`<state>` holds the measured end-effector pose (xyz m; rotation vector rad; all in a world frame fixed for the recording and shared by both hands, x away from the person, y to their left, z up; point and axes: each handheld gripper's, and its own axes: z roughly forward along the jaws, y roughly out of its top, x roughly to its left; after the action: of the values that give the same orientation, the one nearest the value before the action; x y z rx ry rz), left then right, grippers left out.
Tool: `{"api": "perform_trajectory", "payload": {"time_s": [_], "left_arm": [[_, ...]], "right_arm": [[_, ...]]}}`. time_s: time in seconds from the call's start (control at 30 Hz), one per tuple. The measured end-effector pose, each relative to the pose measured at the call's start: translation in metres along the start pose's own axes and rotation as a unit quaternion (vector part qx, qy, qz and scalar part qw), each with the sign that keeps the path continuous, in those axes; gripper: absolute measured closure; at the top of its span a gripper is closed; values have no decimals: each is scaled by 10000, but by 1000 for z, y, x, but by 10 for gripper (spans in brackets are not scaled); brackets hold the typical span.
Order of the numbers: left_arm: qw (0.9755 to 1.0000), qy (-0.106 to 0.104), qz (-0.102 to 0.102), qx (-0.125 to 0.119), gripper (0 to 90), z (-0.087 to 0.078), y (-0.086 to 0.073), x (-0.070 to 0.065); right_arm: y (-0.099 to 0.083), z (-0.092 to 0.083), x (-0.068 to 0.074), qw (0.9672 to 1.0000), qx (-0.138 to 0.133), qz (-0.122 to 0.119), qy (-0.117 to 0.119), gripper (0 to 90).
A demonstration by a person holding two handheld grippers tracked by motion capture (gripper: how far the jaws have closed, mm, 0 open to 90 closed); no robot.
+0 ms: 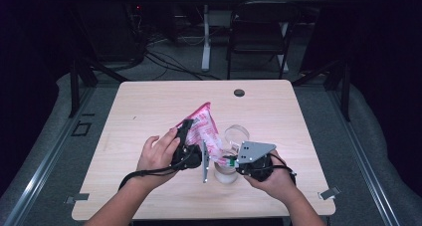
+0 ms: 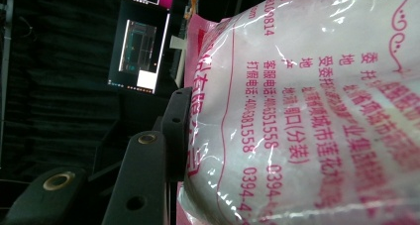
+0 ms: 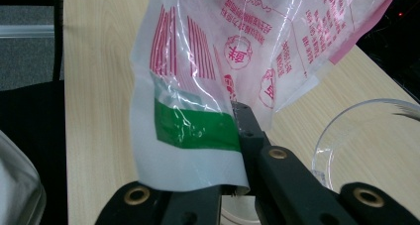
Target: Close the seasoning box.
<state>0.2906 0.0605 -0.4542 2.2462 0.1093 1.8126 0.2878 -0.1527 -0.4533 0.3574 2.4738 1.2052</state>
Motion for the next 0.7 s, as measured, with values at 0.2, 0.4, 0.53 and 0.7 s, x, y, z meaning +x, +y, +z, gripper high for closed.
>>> {"api": "perform_trajectory", "payload": {"time_s": [0.2,0.4,0.53,0.7], "left_arm": [[10000,8,-17,-23,610,0,0,0],[10000,6,-9,-37,610,0,1,0],[10000,13,17,-46,610,0,1,0],[10000,7,-6,-40,610,0,1,0]], "right_arm": [[0,0,0,10000,15,-7,-5,900],[0,0,0,10000,16,-5,-7,900],[-1,0,0,10000,26,-10,-15,900],[-1,0,0,10000,22,-7,-14,900]]}}
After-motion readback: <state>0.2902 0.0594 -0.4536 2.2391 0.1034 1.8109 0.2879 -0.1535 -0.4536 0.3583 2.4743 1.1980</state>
